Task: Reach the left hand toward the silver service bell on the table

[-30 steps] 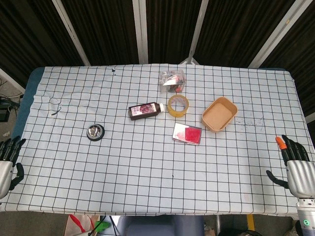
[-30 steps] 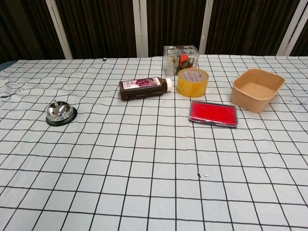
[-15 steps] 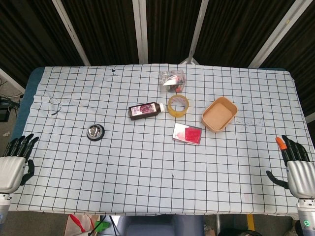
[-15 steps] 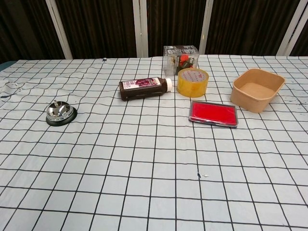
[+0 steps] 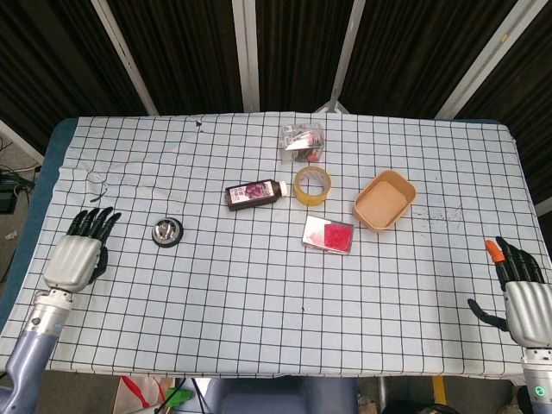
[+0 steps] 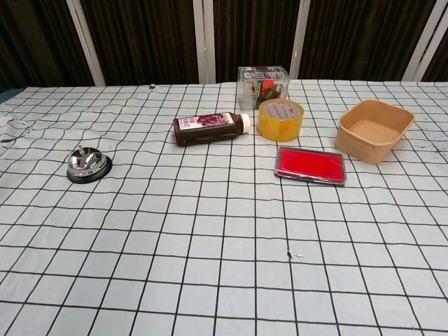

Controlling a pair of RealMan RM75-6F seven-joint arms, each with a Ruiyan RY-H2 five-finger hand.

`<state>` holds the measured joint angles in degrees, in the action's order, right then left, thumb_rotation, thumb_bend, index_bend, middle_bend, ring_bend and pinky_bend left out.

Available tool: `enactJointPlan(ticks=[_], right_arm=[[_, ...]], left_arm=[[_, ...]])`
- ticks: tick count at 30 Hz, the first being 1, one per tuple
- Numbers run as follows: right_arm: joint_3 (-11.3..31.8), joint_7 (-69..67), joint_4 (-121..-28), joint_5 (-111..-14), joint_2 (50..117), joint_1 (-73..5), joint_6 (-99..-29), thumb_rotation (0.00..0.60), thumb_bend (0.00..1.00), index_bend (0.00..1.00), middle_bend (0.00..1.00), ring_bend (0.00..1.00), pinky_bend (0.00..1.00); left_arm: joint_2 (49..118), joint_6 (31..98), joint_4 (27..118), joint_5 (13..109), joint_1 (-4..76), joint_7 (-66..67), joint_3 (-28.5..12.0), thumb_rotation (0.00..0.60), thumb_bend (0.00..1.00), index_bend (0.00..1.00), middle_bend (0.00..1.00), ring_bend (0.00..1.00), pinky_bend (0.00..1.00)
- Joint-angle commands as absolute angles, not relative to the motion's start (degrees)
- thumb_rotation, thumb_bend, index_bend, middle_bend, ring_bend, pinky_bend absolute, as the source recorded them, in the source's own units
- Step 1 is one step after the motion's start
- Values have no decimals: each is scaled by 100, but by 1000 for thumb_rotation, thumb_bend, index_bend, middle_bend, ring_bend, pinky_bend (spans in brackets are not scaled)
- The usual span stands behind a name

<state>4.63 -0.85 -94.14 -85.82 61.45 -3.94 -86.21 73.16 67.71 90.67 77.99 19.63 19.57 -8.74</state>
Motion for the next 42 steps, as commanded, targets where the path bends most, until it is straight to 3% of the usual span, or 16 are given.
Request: enactJointPlan(ticks=[1,11,35,40,42], right_arm=[[465,-111,-9402,-8570,6138,-391,-8614,600,248,58,28,88,96],[465,-208,-9395,-8568,6108,-385,-8605,600,249,58,28,88,97],[482,-420,-9392,-8617,6028,-343,-8698,600,248,58,28,88,97],[479,-407,-9408,-8644,6022,-337,-8724,600,249,58,29,88,97],[483,-407,-9413,-8650,6018,-331,-8742,600,248,58,29,88,97]], left_arm=[[7953,6526,8358,7636,2362,1994,-1046,600,1000,0,22,0,3],[8881,6191,7213,7554,2830,1644,-1056,600,1000,0,21,0,3],[10097,5444,5639,7271,3335,1669,-759,600,1000,0,14,0,2],[10102,5490,5671,7315,3432,1676,-812,600,1000,0,11,0,2],[9927,5858,6022,7478,3411,1674,-877,600,1000,0,10,0,2]])
